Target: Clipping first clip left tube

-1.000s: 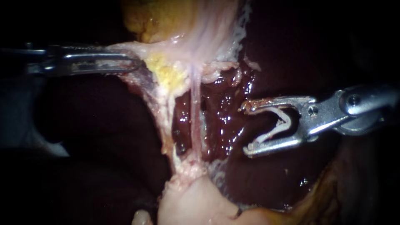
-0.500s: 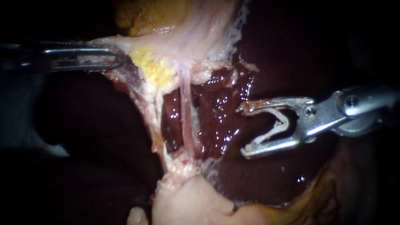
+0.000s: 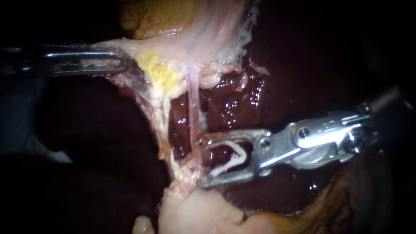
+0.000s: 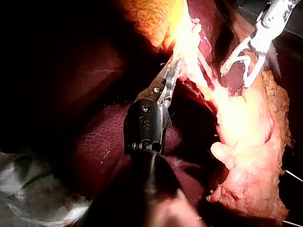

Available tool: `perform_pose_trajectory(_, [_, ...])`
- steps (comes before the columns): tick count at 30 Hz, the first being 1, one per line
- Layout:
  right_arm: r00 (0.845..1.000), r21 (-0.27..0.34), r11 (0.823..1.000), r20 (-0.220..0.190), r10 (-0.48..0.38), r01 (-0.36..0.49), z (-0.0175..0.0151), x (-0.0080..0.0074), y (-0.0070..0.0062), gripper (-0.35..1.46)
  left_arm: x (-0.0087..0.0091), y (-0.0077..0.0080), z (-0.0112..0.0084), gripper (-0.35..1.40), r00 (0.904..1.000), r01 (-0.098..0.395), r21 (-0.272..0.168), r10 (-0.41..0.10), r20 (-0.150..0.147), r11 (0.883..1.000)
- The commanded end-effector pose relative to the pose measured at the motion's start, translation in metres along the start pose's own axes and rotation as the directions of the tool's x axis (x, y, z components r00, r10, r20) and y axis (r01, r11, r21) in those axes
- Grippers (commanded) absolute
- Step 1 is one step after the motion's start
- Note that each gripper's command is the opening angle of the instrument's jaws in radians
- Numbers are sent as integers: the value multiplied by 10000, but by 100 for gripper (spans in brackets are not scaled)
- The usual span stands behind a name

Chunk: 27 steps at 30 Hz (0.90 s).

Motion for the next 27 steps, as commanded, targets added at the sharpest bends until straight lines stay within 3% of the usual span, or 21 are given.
perform_pose_trajectory(1, [10000, 31, 10000, 6, 19, -19, 3, -1, 0, 46, 0, 0, 0, -35, 10000, -1, 3, 1, 2, 10000])
perform_pose_trajectory(6, [10000, 27, 10000, 24, 79, -79, 16, -4, 3, 46, 0, 2, 0, -35, 10000, 3, 14, -3, 0, 10000])
perform_pose_trajectory(17, [9999, -88, 9999, 55, 144, -144, 28, -22, 28, 46, 0, 3, 1, -35, 10000, -51, 28, 51, -2, 10000])
perform_pose_trajectory(27, [10000, -45, 10000, 71, 66, -65, 48, -36, 39, 47, 0, 4, 2, -35, 10000, -49, 37, 49, -4, 10000])
